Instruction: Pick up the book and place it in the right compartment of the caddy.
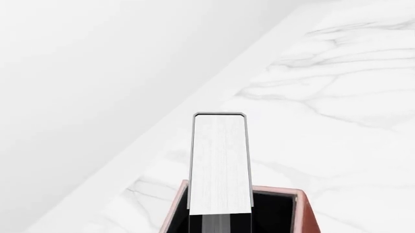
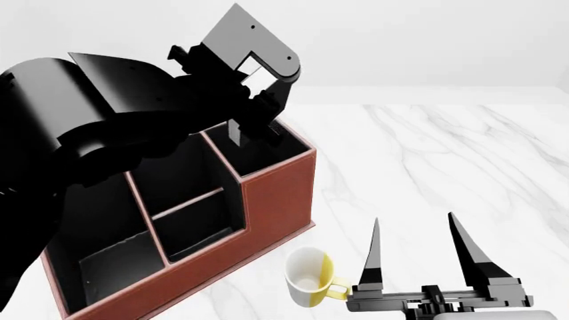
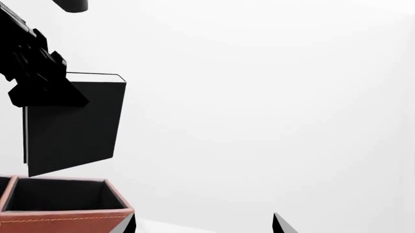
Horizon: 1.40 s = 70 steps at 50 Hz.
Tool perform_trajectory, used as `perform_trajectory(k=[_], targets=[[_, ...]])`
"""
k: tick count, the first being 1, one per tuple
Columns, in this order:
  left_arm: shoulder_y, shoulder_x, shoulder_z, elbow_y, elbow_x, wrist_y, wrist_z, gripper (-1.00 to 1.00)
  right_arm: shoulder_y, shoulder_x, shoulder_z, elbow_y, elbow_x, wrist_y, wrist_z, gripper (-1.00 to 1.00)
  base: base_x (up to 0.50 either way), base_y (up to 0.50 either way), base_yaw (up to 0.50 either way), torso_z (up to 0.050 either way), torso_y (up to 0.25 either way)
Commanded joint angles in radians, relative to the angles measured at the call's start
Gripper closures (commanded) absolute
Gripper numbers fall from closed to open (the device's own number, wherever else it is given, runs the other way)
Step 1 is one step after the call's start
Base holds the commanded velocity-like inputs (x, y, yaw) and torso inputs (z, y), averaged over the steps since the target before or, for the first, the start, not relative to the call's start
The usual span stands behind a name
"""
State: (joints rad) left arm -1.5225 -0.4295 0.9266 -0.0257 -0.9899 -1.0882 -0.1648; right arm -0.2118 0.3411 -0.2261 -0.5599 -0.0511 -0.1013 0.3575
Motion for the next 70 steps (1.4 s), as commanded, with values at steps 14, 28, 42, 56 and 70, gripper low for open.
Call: perform_trajectory(k=[14, 28, 42, 56, 70], targets=[[0.041, 0.026, 0.008, -0.080, 0.120, 0.093, 0.067, 1.00, 0.011, -0.014, 0.010, 0.009, -0.014, 0.033, -0.007, -1.00, 0.00, 0.00, 0.00, 0.000, 0.001], [0.094, 0.048, 0.049, -0.163, 0.161, 0.165, 0.114, 1.00, 0.009, -0.010, 0.006, 0.004, -0.018, 0.034, 0.003, -1.00, 0.00, 0.00, 0.00, 0.000, 0.001], [0.139, 0.069, 0.072, -0.253, 0.207, 0.246, 0.137, 1.00, 0.011, -0.006, 0.002, 0.001, -0.020, 0.037, 0.010, -1.00, 0.00, 0.00, 0.00, 0.000, 0.002], [0.152, 0.045, -0.040, -0.257, 0.199, 0.334, 0.034, -1.00, 0.013, -0.002, -0.004, 0.005, -0.023, 0.036, 0.016, -1.00, 0.00, 0.00, 0.00, 0.000, 0.001], [0.295, -0.157, -0.323, 0.298, -0.070, 0.300, -0.293, -1.00, 0.004, 0.007, 0.001, -0.011, -0.031, 0.033, 0.027, -1.00, 0.00, 0.00, 0.00, 0.000, 0.000]])
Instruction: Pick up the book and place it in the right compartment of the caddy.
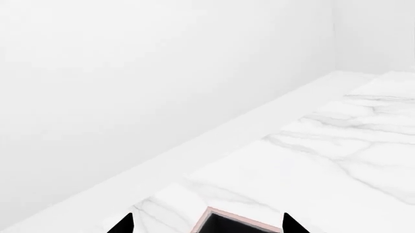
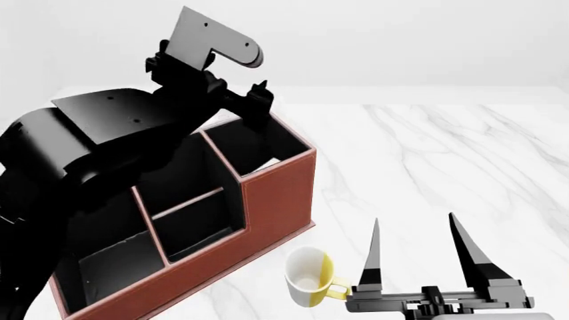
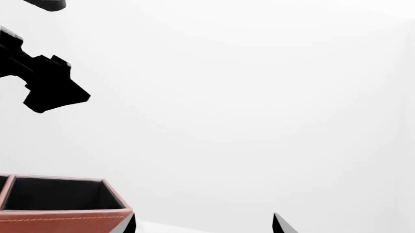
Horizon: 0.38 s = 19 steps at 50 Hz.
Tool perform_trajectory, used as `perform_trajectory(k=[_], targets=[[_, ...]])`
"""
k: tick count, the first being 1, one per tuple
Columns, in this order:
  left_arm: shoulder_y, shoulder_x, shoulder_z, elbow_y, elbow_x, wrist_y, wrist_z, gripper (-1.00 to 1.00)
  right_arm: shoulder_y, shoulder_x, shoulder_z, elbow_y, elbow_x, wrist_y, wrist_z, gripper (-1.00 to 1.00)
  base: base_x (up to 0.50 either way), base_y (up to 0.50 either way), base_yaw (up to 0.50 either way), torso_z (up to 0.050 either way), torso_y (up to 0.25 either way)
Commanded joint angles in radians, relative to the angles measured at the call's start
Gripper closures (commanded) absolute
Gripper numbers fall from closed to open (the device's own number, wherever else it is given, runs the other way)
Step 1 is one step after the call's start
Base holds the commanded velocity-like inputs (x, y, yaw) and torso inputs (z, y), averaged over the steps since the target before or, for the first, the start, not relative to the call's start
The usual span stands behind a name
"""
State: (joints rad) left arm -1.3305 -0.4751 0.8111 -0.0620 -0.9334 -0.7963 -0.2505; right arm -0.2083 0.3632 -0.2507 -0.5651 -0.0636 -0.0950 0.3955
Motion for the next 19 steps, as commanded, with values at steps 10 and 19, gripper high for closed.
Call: perform_trajectory(k=[10, 19], targets=[[0.502, -0.298, -0.447, 0.730, -0.115, 0.298, -0.428, -1.00, -0.010, -0.009, 0.031, -0.027, -0.033, 0.018, 0.003, -1.00, 0.00, 0.00, 0.00, 0.000, 0.000], [1.274, -0.248, -0.583, 0.835, 0.343, 0.898, -0.349, -1.00, -0.038, 0.000, 0.037, -0.039, -0.060, -0.061, 0.030, -1.00, 0.00, 0.00, 0.00, 0.000, 0.000]])
